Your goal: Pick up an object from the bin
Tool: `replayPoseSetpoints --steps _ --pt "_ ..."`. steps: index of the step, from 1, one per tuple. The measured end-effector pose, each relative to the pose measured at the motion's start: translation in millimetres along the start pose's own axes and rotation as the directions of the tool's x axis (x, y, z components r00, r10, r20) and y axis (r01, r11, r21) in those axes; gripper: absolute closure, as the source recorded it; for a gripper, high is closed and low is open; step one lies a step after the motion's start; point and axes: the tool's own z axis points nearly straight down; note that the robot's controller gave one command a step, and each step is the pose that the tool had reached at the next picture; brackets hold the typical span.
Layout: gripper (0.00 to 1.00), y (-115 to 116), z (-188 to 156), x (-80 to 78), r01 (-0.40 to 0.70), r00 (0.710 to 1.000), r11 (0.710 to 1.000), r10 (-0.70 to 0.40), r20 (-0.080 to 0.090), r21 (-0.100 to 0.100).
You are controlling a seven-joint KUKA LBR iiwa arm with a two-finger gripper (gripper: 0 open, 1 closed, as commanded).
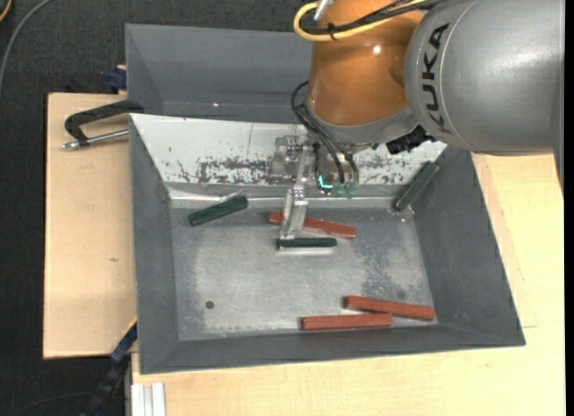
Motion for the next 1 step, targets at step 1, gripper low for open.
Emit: replayPoseSetpoints --steps 1 --pt "0.0 -81.0 148.9 -3.6 0.388 0.922 0.922 -0.388 0.006 0.002"
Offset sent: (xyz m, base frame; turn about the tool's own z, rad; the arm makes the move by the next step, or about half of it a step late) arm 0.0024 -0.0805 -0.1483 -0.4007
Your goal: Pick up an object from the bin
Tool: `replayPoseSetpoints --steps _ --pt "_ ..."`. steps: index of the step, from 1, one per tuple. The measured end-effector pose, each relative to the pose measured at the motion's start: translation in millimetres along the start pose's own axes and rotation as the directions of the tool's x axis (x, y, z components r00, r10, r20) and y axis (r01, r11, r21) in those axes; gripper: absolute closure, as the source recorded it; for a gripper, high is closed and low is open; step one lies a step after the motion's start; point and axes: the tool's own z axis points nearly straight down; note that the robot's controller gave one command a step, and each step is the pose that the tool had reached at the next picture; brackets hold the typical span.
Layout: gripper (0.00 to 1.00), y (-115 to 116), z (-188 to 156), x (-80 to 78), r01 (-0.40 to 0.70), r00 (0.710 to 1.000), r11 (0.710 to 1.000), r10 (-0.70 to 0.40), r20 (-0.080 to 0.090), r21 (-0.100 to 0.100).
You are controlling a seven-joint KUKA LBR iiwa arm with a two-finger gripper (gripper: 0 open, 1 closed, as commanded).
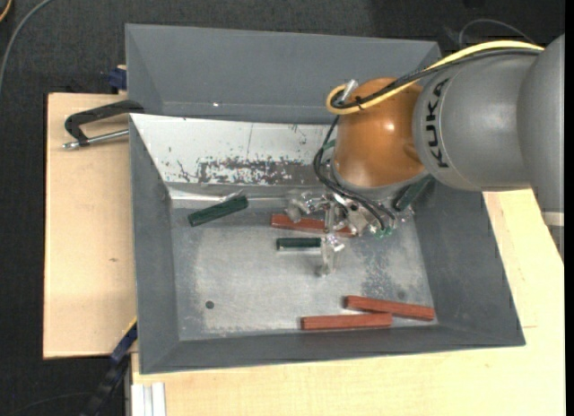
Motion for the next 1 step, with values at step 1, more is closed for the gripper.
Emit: replayPoseSetpoints --steps 1 --pt "0.0 17.0 -33.7 -9.4 0.055 0.998 0.998 -0.055 0.009 0.002"
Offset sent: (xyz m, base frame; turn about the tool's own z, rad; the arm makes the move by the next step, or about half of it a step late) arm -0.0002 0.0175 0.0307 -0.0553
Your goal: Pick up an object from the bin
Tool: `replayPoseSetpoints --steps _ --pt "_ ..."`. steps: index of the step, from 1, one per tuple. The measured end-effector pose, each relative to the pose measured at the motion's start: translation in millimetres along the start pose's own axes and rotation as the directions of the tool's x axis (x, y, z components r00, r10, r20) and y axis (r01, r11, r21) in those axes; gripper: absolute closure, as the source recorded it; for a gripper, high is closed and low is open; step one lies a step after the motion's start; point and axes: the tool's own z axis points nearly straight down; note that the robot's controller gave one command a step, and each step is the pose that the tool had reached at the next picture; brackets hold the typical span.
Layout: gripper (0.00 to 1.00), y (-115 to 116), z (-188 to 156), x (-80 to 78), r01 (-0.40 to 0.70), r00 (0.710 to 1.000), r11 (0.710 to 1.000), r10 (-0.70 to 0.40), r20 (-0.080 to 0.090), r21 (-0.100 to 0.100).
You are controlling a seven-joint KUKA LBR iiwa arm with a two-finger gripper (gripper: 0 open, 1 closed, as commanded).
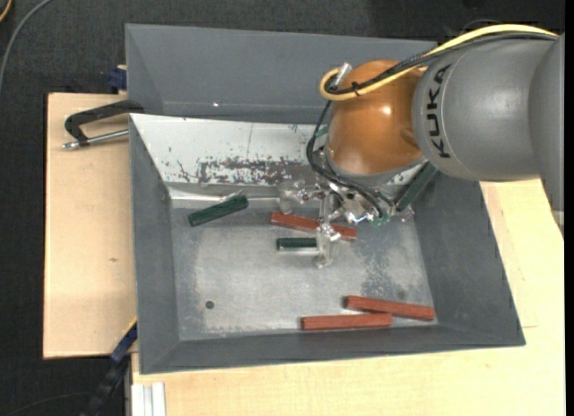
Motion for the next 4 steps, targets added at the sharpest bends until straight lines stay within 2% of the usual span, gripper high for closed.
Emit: replayPoseSetpoints --steps 1,2,3,4 --pt "0.0 -16.1 1.7 3.4 -0.114 0.993 0.993 0.114 -0.003 0.0" --pt "0.0 -12.6 32.1 10.5 -0.189 0.982 0.982 0.189 -0.007 -0.002" --pt "0.0 -12.3 30.5 8.6 -0.189 0.982 0.982 0.189 -0.004 -0.001" --pt "1.0 -12.4 29.4 8.4 -0.19 0.982 0.982 0.19 -0.005 -0.001"
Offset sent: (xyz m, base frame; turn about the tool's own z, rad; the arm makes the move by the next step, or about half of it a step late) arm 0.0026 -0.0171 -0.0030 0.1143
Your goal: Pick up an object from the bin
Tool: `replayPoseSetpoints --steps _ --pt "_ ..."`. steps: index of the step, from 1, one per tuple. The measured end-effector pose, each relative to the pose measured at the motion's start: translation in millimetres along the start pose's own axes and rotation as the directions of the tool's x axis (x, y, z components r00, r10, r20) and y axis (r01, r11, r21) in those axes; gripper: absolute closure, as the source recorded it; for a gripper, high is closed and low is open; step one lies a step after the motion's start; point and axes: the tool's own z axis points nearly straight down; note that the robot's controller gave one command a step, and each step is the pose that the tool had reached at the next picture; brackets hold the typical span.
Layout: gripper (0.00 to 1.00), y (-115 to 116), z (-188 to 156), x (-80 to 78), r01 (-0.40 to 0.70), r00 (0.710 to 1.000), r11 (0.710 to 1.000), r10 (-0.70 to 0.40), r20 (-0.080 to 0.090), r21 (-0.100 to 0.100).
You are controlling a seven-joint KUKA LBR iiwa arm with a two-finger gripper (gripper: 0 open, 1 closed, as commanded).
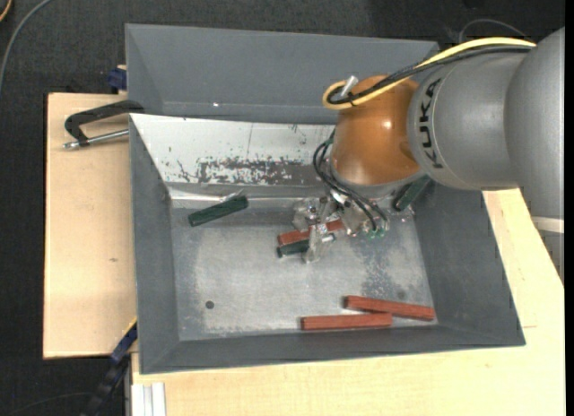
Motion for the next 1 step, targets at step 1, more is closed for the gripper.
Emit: replayPoseSetpoints --steps 1 --pt "1.0 0.7 -98.5 -4.0 0.0 1.0 1.0 0.0 0.011 0.003"
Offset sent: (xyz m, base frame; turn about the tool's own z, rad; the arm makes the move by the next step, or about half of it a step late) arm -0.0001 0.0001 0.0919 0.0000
